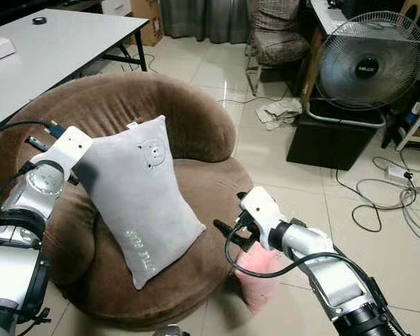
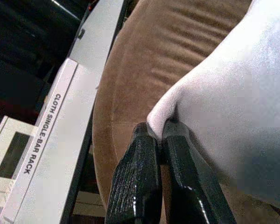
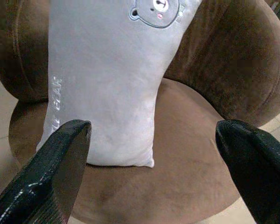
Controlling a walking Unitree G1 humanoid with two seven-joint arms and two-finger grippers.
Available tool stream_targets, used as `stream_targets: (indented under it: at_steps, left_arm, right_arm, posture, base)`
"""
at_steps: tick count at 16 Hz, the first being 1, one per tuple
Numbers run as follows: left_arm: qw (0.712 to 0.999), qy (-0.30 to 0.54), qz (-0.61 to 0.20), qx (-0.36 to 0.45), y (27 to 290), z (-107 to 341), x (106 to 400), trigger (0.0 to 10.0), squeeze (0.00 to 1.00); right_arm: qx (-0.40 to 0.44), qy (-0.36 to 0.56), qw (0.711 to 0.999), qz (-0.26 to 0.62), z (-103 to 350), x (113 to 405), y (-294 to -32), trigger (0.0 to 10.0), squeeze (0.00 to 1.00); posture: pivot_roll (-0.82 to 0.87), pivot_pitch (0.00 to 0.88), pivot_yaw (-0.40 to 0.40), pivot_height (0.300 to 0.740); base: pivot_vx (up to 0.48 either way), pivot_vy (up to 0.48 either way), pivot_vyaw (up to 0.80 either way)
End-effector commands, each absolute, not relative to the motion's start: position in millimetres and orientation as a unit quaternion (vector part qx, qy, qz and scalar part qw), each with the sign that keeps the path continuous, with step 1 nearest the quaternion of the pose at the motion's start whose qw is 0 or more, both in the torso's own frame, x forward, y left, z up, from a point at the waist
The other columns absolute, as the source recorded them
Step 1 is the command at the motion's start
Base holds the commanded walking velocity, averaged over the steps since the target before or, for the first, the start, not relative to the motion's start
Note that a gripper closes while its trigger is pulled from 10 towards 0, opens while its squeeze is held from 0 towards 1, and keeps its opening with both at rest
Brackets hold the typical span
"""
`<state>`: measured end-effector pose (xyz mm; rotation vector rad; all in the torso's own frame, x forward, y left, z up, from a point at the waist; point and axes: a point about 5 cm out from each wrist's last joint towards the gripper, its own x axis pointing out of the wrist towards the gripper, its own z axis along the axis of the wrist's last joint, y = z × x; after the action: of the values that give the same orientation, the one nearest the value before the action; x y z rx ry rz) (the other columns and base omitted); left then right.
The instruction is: Move the pillow to the sofa from floor
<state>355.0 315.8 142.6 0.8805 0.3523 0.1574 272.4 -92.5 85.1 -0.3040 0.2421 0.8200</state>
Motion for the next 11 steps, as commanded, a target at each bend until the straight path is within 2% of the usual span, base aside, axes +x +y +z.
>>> stream_targets:
  at_steps: [1,2,9,11]
  left_arm:
    - [0.882,0.163,0.094,0.431,323,151,355,10.0,0.00]
    - [0.884,0.173,0.098,0.423,326,150,353,10.0,1.00]
    - [0.884,0.186,0.108,0.415,337,150,348,10.0,1.00]
    - [0.903,0.175,0.099,0.380,333,148,348,10.0,1.00]
  right_arm:
    - [-0.152,0.109,0.896,0.402,89,276,-91,10.0,0.00]
    - [-0.153,0.108,0.896,0.403,88,277,-90,10.0,0.00]
    - [-0.158,0.101,0.896,0.403,88,284,-87,10.0,0.00]
    - [-0.159,0.097,0.898,0.397,89,287,-87,10.0,0.00]
  posture:
    - [0.04,0.000,0.022,0.740]
    - [0.04,0.000,0.024,0.740]
    - [0.06,0.000,0.025,0.740]
    - [0.06,0.000,0.023,0.740]
  base:
    - [0.000,0.000,0.00]
    - [0.000,0.000,0.00]
    - [0.000,0.000,0.00]
    - [0.000,0.000,0.00]
